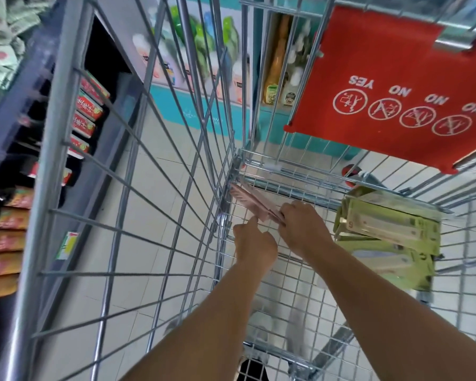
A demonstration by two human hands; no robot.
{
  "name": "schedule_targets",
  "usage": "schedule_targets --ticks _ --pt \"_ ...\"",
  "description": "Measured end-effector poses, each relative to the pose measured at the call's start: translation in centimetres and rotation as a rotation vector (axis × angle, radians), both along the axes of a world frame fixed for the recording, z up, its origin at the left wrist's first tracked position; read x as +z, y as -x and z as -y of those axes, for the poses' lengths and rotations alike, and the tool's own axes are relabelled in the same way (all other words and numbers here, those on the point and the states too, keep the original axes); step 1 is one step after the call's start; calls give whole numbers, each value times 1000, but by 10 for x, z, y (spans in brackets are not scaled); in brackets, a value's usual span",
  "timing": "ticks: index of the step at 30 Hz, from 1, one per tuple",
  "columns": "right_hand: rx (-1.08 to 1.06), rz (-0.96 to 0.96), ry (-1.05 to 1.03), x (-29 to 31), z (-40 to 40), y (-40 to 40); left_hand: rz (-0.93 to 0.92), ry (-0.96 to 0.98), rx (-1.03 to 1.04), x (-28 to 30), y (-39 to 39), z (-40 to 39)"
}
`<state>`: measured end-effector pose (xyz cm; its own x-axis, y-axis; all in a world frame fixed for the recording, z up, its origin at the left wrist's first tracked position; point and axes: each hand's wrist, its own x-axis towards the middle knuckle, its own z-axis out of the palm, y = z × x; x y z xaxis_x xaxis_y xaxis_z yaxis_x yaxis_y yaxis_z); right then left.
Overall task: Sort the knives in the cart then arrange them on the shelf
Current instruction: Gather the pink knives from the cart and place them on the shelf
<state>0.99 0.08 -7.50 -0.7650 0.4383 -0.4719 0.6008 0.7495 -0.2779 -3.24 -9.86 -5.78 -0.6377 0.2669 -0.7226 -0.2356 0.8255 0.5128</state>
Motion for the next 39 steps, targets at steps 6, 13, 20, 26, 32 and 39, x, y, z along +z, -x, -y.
schedule_targets --ticks 6,13,20,26,32,39 --pt "-49 14 17 -1 13 0 19 -3 85 2 -2 -4" --pt "-272 -34 439 27 24 -15 98 -73 237 8 0 -2" --pt "-553 -183 476 73 52 -49 78 -168 359 55 -18 8" --pt "-637 -291 331 135 88 -70 -64 -298 236 122 -39 37" --pt "-657 -439 220 224 152 -82 -190 -416 -49 207 -51 101" --pt "-663 -595 156 323 224 -81 -425 -521 -139 307 -41 189"
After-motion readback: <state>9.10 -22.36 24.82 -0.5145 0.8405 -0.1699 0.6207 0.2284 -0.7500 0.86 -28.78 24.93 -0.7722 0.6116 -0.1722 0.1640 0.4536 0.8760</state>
